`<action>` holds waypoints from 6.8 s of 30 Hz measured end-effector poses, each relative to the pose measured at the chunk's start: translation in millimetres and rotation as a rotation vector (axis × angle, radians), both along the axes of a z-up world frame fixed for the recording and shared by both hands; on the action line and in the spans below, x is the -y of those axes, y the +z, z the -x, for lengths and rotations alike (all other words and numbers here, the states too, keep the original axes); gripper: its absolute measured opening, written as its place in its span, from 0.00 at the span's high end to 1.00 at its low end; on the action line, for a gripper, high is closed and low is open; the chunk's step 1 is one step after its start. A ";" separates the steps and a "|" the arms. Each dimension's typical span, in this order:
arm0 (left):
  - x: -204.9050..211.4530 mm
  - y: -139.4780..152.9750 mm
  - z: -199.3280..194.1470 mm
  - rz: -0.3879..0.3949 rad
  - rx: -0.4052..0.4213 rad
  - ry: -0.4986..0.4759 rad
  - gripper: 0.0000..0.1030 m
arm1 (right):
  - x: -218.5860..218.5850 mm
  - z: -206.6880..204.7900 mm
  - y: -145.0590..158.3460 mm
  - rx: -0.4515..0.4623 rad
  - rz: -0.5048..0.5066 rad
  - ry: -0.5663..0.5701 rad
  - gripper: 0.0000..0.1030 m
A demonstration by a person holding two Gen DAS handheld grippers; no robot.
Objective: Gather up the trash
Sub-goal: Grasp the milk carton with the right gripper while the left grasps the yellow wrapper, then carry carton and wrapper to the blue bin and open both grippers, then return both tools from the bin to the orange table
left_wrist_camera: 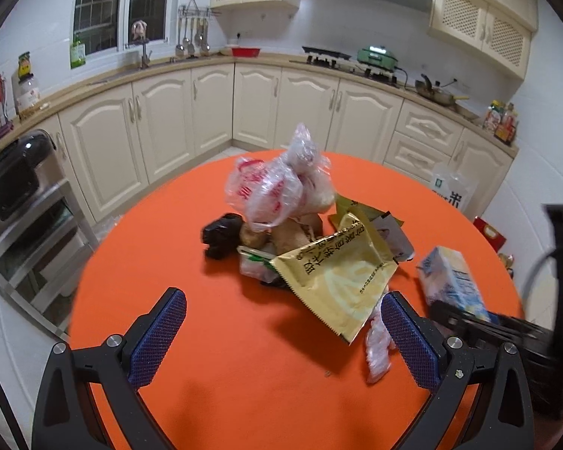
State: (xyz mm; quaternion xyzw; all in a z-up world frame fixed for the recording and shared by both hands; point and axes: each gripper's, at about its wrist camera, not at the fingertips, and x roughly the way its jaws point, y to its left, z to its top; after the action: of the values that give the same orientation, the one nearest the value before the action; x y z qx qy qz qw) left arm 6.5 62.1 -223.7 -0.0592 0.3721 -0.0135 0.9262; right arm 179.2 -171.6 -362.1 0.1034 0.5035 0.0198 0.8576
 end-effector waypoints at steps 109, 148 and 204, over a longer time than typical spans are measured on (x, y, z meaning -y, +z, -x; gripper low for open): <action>240.9 28.6 25.5 0.083 0.211 -0.672 1.00 | 280.3 149.9 117.9 0.355 -0.033 -0.374 0.55; 506.9 -105.6 -167.0 -0.174 -0.169 -0.715 0.01 | 442.5 106.6 -136.4 -0.078 -0.258 -0.631 0.05; -3.0 -43.6 272.6 -0.039 0.399 0.084 0.01 | -17.4 124.5 191.0 0.575 0.104 0.073 0.00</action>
State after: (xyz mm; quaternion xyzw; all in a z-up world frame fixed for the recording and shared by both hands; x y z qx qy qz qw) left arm -266.1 65.1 -267.3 -0.0530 0.1786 0.0207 0.9823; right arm 54.7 -154.2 -171.1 0.0310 0.2437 0.0534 0.9679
